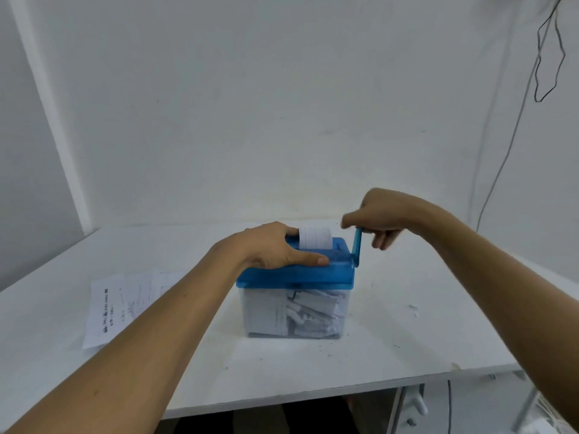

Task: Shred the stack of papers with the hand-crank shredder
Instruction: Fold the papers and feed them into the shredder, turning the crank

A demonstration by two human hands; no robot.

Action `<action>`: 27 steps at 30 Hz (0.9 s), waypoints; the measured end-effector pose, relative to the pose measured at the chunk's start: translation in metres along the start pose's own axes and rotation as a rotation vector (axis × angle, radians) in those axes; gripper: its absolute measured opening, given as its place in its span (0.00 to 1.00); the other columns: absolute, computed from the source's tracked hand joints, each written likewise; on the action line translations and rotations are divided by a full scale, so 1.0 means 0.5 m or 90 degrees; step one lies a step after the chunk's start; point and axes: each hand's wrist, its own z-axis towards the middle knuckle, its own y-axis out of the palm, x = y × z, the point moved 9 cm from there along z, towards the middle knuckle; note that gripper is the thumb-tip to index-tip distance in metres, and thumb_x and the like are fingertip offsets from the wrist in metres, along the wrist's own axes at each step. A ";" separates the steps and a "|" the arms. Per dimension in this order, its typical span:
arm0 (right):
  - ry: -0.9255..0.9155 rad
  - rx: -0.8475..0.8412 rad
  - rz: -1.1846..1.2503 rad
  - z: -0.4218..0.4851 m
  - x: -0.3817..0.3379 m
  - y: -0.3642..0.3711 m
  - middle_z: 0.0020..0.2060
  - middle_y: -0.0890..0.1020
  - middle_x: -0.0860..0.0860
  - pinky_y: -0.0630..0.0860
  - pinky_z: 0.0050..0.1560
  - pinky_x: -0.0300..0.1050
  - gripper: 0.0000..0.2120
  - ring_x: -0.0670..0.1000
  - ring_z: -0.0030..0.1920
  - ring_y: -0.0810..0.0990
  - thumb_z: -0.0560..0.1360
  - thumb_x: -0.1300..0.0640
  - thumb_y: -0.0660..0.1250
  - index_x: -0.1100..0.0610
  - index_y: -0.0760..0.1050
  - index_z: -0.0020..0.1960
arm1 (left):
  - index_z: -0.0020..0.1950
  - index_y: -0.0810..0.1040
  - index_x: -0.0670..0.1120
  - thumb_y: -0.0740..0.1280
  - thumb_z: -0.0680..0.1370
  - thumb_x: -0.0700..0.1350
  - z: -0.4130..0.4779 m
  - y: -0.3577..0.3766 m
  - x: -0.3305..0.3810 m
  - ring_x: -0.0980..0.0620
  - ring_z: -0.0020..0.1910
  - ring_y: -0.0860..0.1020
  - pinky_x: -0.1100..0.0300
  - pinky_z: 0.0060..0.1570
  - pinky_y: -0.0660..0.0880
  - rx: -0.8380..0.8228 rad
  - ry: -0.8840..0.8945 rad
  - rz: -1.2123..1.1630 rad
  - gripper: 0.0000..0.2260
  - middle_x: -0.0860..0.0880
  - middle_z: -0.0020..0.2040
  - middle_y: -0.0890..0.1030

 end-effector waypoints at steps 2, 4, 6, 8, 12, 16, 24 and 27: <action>-0.023 0.085 0.010 0.036 0.002 0.001 0.34 0.84 0.53 0.83 0.34 0.46 0.16 0.49 0.29 0.84 0.76 0.48 0.68 0.61 0.79 0.41 | 0.73 0.70 0.64 0.62 0.46 0.86 0.001 0.003 -0.003 0.48 0.66 0.74 0.45 0.69 0.70 0.008 -0.005 0.002 0.58 0.56 0.71 0.74; -0.046 0.173 -0.022 0.065 0.009 0.008 0.35 0.84 0.50 0.83 0.41 0.49 0.14 0.51 0.33 0.84 0.75 0.45 0.67 0.55 0.78 0.41 | 0.74 0.68 0.64 0.61 0.49 0.86 -0.003 0.001 -0.008 0.48 0.67 0.73 0.46 0.69 0.69 0.027 -0.017 0.024 0.56 0.57 0.73 0.73; -0.071 0.232 0.034 0.087 0.017 0.030 0.36 0.82 0.49 0.80 0.42 0.48 0.14 0.50 0.36 0.82 0.74 0.43 0.68 0.53 0.75 0.40 | 0.76 0.66 0.62 0.60 0.58 0.84 -0.011 -0.003 -0.008 0.48 0.67 0.72 0.49 0.67 0.69 0.050 -0.018 0.073 0.50 0.57 0.73 0.72; -0.073 0.257 0.176 0.101 0.036 0.055 0.30 0.78 0.49 0.75 0.36 0.45 0.18 0.45 0.31 0.78 0.76 0.44 0.68 0.56 0.71 0.35 | 0.75 0.67 0.62 0.58 0.65 0.82 -0.018 -0.005 0.003 0.49 0.63 0.74 0.51 0.63 0.70 0.077 0.004 0.132 0.43 0.56 0.70 0.75; 0.005 0.249 0.388 0.114 0.090 0.132 0.27 0.73 0.52 0.67 0.31 0.41 0.24 0.50 0.28 0.70 0.79 0.45 0.66 0.57 0.67 0.30 | 0.72 0.69 0.61 0.53 0.67 0.83 -0.028 -0.003 0.019 0.51 0.57 0.75 0.51 0.59 0.70 0.137 0.036 0.189 0.41 0.57 0.63 0.78; 0.099 0.201 0.500 0.096 0.142 0.216 0.28 0.74 0.54 0.70 0.26 0.39 0.19 0.52 0.29 0.72 0.81 0.58 0.63 0.61 0.69 0.32 | 0.69 0.72 0.62 0.50 0.63 0.85 -0.024 -0.009 0.015 0.52 0.54 0.77 0.52 0.56 0.71 0.172 0.012 0.197 0.43 0.58 0.60 0.80; 0.134 0.031 0.379 0.003 0.155 0.253 0.33 0.81 0.56 0.74 0.25 0.39 0.13 0.49 0.24 0.79 0.82 0.56 0.57 0.62 0.73 0.44 | 0.72 0.71 0.65 0.55 0.64 0.84 -0.035 -0.017 0.015 0.51 0.59 0.77 0.55 0.52 0.71 0.164 -0.024 0.168 0.42 0.58 0.67 0.78; 0.050 -0.021 0.278 -0.043 0.132 0.221 0.34 0.79 0.56 0.77 0.31 0.41 0.09 0.50 0.27 0.79 0.82 0.61 0.57 0.59 0.71 0.44 | 0.74 0.68 0.66 0.55 0.65 0.83 -0.034 -0.017 0.017 0.50 0.62 0.76 0.56 0.50 0.70 0.153 -0.021 0.167 0.41 0.58 0.70 0.76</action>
